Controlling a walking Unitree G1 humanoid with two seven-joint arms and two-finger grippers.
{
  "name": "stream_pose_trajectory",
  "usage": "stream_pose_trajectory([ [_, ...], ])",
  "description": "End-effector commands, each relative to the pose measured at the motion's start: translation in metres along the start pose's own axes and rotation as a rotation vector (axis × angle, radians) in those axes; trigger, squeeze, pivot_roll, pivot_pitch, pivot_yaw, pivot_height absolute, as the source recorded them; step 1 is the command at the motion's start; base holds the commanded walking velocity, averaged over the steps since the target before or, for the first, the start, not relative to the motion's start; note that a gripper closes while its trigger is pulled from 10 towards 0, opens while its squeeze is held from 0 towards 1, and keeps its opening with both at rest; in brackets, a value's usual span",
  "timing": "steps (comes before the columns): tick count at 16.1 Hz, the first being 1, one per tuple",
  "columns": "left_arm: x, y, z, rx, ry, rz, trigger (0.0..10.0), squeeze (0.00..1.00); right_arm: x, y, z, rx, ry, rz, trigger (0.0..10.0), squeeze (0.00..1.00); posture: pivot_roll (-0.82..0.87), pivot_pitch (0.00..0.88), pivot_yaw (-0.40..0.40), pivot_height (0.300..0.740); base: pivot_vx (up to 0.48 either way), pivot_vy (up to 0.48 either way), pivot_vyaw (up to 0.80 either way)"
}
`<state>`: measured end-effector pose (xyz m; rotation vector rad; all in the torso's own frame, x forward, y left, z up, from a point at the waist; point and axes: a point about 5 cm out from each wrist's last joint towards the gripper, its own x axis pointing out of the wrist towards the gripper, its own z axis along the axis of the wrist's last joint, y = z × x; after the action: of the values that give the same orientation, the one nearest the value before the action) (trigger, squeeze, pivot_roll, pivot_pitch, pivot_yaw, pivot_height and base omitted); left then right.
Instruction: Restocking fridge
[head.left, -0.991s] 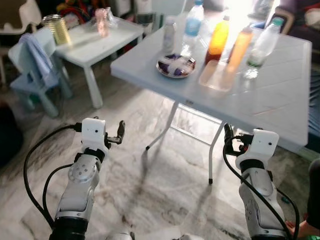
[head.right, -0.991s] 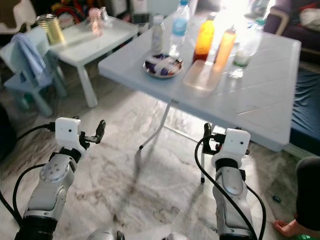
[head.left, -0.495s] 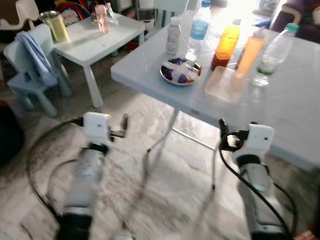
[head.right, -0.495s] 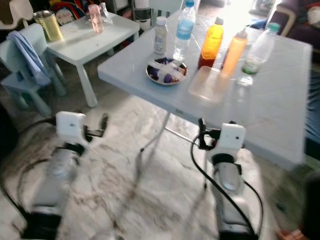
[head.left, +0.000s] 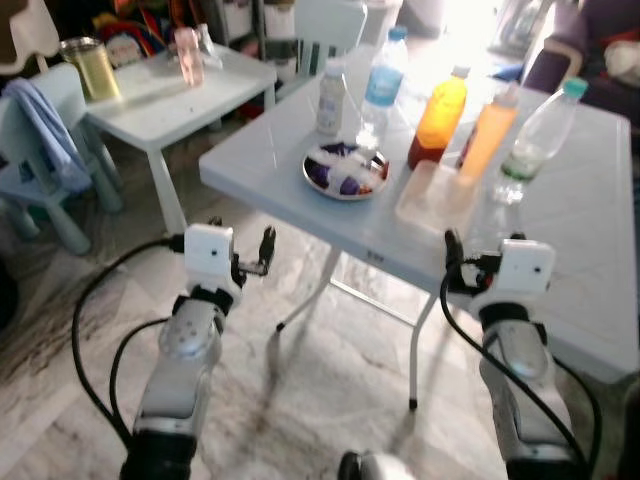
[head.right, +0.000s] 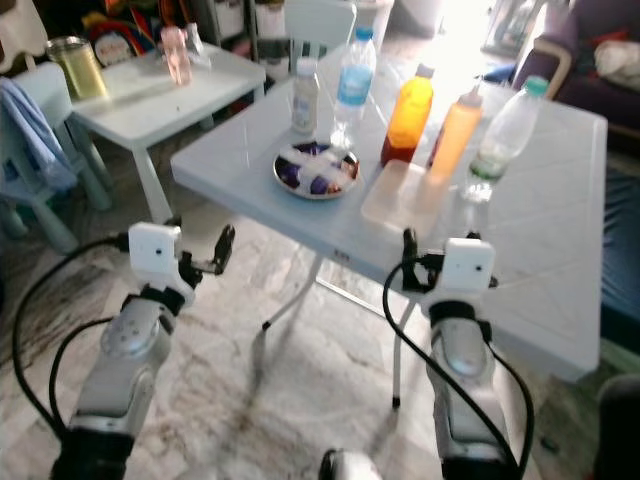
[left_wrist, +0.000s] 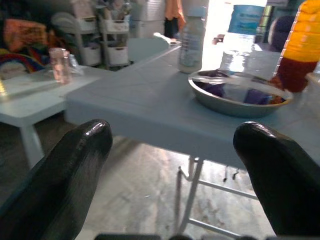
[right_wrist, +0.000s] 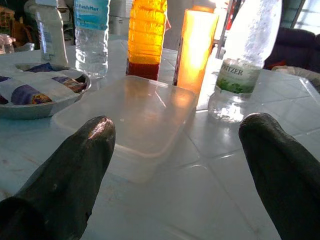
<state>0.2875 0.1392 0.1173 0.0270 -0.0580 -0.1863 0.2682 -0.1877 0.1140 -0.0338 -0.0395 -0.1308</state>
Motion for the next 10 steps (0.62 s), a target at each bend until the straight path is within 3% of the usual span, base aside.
stream_pose_trajectory([
  [1, -0.001, 0.006, 0.002, 0.016, -0.007, 0.024, 10.0, 0.00, 0.000, 0.003, 0.004, 0.030, -0.012, 0.009, 10.0, 0.00, 0.06, 0.039, -0.042, 0.740, 0.000, 0.000, 0.00],
  [3, 0.001, 0.008, 0.002, 0.033, -0.010, 0.034, 10.0, 0.00, 0.005, -0.007, 0.004, 0.104, 0.002, -0.041, 10.0, 0.00, 0.06, 0.041, -0.037, 0.740, 0.000, 0.000, 0.00],
  [6, 0.003, 0.008, 0.003, 0.041, -0.010, 0.030, 10.0, 0.00, 0.019, -0.018, 0.014, 0.108, -0.033, -0.051, 10.0, 0.00, 0.05, 0.047, -0.029, 0.740, 0.000, 0.000, 0.00],
  [10, 0.000, 0.007, 0.002, 0.051, -0.004, 0.029, 10.0, 0.00, 0.035, -0.029, 0.018, 0.180, -0.022, -0.028, 10.0, 0.00, 0.07, 0.061, -0.022, 0.740, 0.000, 0.000, 0.00],
])
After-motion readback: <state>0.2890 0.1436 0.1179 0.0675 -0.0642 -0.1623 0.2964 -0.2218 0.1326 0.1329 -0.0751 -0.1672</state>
